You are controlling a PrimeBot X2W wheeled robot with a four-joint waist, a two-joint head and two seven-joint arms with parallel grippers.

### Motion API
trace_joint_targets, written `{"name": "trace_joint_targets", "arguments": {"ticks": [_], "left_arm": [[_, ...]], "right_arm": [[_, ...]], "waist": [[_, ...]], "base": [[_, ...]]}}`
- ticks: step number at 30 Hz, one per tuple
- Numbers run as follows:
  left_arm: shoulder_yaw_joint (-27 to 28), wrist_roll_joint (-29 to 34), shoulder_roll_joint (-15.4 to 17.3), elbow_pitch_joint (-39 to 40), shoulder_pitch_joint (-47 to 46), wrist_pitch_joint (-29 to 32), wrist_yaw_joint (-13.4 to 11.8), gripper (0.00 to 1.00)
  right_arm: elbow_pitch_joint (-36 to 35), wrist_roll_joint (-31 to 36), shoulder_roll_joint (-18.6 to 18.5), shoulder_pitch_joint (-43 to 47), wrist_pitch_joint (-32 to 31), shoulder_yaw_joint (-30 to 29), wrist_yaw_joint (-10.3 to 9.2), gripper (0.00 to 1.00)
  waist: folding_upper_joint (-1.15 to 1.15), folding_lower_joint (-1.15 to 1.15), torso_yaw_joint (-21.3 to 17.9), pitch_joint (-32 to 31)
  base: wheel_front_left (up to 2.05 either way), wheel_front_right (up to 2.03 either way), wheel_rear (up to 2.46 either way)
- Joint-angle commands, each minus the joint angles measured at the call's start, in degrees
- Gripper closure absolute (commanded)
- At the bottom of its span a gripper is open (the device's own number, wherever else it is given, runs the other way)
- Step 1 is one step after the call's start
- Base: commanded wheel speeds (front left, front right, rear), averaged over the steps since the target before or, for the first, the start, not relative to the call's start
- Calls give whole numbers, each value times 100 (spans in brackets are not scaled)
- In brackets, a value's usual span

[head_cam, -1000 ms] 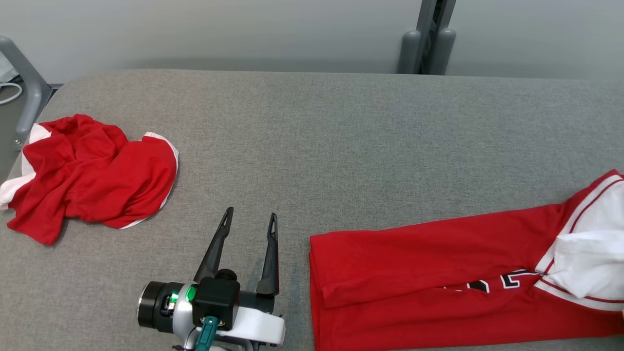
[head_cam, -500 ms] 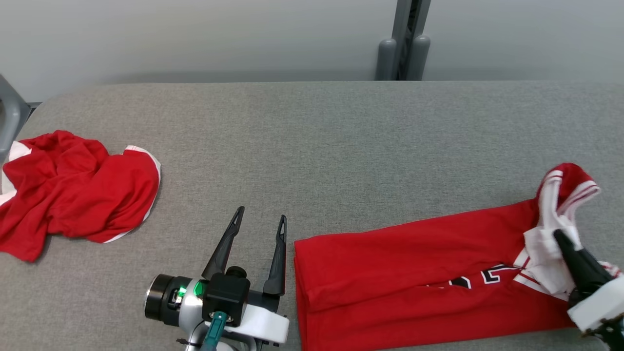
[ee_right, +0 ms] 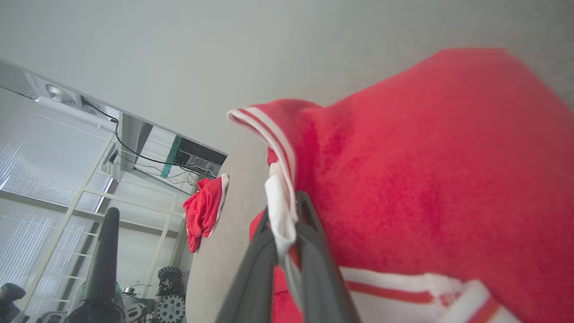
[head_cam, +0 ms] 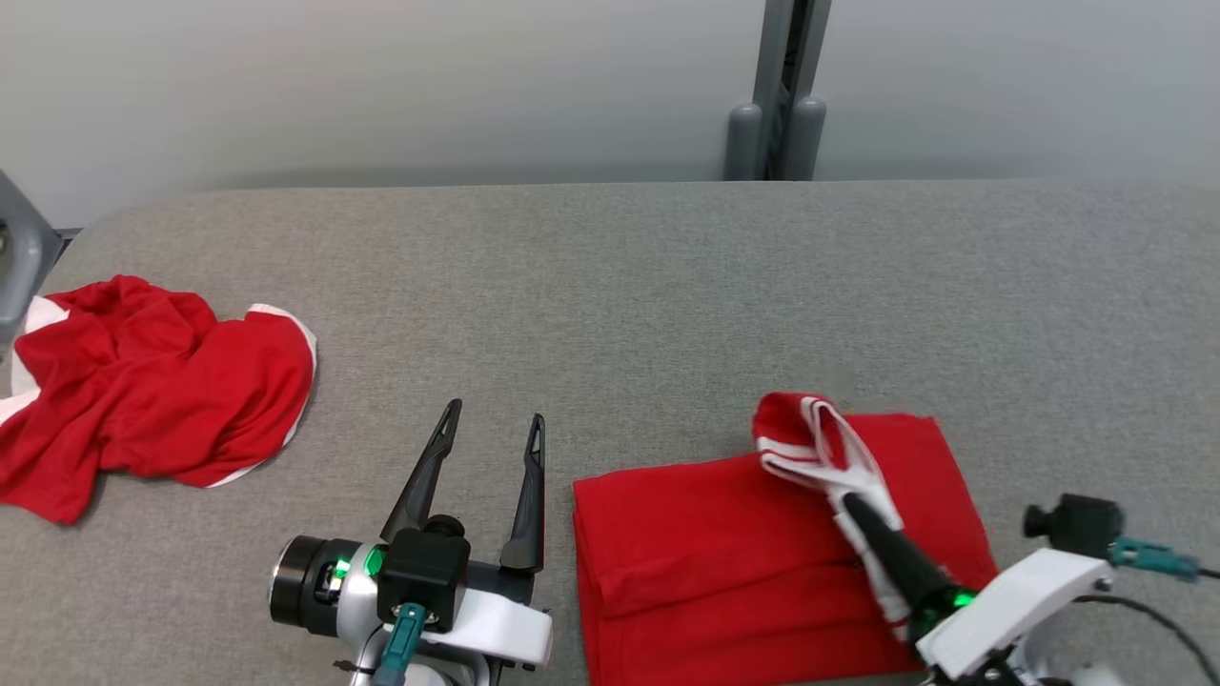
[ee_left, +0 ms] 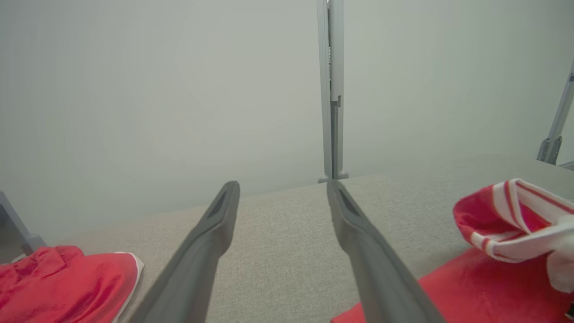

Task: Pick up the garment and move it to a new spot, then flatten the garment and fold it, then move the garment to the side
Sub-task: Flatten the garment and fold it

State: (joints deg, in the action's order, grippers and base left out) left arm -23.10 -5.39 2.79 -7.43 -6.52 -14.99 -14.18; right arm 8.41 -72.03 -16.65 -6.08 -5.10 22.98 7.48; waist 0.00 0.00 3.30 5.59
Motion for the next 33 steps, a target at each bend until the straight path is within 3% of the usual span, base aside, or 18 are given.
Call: {"name": "trace_joint_targets", "arguments": {"ticks": [1,6,11,18,24,33], "left_arm": [[47,-11,24,20,-2,-22,22,0],[83,-25,23,50,41,-22,39,0],[65,-62,23,70,76,-22,27,0],[-32,-89,23,71,88,-22,-30,0],[-60,-121,22,120,110,-22,-82,0],[-125,-168,22,178,104,-22,-113,0]], "right_arm": [[-2,12,177,94,-120,-5,2,100],[102,89,879,191,-441,-180,3,100],[312,57,1280,183,-565,-542,3,100],[276,-180,1360,266,-870,-446,3,100],[152,-584,1360,282,-724,-223,4,100],[395,-572,1359,96,-527,82,7,100]], "waist": [[0,0,70,-14],[0,0,255,8],[0,0,489,65],[0,0,791,158],[0,0,936,143],[0,0,1028,174]], "base": [[0,0,0],[0,0,0],[0,0,0],[0,0,0],[0,0,0],[0,0,0]]}}
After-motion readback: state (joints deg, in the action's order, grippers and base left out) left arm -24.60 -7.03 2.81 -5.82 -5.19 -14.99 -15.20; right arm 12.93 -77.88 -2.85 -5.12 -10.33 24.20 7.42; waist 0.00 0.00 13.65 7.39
